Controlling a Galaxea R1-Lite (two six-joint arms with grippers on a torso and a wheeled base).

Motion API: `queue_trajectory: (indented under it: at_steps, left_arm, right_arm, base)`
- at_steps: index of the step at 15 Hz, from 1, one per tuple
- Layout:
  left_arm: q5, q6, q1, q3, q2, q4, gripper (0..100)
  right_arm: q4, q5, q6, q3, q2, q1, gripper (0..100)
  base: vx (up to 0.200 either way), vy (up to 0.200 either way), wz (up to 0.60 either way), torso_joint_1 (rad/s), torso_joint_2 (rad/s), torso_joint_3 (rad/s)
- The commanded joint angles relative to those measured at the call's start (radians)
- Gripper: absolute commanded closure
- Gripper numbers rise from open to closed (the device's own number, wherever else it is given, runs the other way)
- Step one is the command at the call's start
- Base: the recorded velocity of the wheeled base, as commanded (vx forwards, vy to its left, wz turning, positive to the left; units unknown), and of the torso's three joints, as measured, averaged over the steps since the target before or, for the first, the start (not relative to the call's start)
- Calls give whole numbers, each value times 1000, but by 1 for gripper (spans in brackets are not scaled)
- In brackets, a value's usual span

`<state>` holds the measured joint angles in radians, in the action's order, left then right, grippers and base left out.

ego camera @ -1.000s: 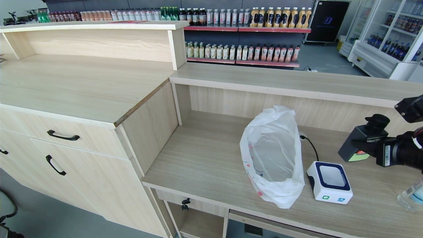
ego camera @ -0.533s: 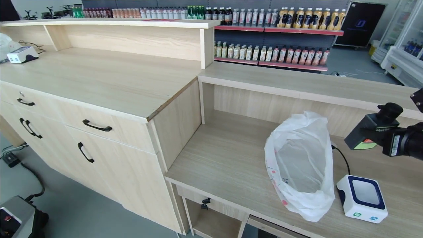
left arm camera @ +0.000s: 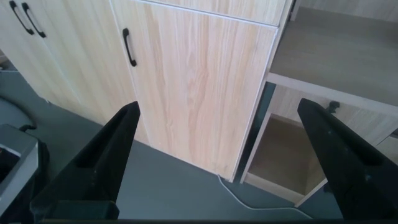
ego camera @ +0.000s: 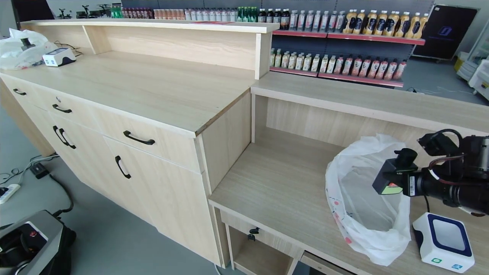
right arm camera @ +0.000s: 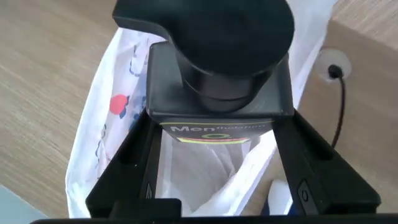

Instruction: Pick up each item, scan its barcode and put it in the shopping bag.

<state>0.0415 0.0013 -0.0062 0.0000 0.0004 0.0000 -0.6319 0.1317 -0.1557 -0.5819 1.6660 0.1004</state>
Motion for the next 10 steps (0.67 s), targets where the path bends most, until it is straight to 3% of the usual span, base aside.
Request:
queue_trajectory:
  at_steps: [1,4,10]
  left_arm:
    - [0,0,0,0,1,0,0]
    - [0,0,0,0,1,0,0]
    - [0,0,0,0,1,0,0]
  right_arm:
    - [-15,2,2,50,66,-31,100]
    - [-94,3,-1,103,98,-87,100]
    - [-230,9,-1,122,216,-93,100]
  base:
    - [0,0,0,0,0,0]
    - [0,0,0,0,0,0]
    - [0,0,0,0,0,0]
